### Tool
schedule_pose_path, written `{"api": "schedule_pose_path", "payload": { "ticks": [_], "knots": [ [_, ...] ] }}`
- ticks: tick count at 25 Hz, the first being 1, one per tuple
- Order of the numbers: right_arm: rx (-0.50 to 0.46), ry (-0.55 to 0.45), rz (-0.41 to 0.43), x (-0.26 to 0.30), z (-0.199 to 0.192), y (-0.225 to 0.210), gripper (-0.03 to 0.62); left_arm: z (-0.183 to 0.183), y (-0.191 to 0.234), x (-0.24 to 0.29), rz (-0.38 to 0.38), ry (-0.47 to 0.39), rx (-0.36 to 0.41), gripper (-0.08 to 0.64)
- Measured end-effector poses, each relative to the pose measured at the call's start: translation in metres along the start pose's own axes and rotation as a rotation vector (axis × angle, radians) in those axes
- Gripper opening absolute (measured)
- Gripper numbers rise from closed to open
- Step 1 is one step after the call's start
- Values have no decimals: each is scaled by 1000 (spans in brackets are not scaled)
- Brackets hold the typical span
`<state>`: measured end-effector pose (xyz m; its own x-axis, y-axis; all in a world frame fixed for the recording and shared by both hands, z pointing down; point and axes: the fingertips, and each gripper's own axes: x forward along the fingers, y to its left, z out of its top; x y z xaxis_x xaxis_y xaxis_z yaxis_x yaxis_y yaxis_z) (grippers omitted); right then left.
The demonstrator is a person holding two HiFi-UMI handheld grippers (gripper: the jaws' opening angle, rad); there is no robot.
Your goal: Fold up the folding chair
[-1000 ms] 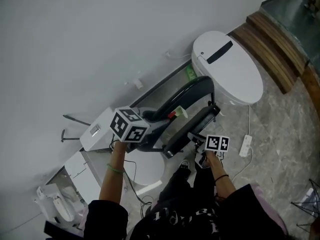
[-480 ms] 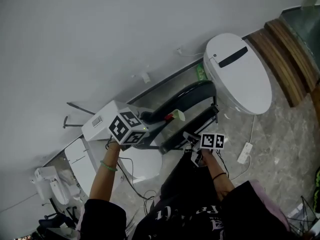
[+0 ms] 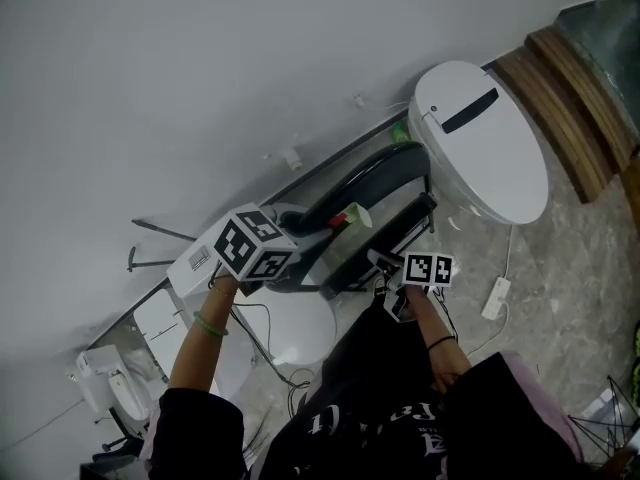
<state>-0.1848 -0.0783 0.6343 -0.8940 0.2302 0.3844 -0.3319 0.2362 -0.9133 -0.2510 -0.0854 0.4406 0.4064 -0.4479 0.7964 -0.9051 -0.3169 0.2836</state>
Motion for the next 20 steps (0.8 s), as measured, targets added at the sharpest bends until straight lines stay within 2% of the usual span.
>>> {"api": "schedule_pose_path", "payload": {
  "ticks": [9, 16, 20],
  "knots": [
    [0, -19, 17, 46, 53, 18, 92, 23, 51, -17, 47, -21, 44, 72],
    [-16, 59, -11, 114, 151, 24, 92, 65, 163, -16, 61, -19, -39, 72],
    [-16, 94, 9, 126, 164, 30, 92, 72, 175, -20, 91, -9, -64, 74]
  ]
}}
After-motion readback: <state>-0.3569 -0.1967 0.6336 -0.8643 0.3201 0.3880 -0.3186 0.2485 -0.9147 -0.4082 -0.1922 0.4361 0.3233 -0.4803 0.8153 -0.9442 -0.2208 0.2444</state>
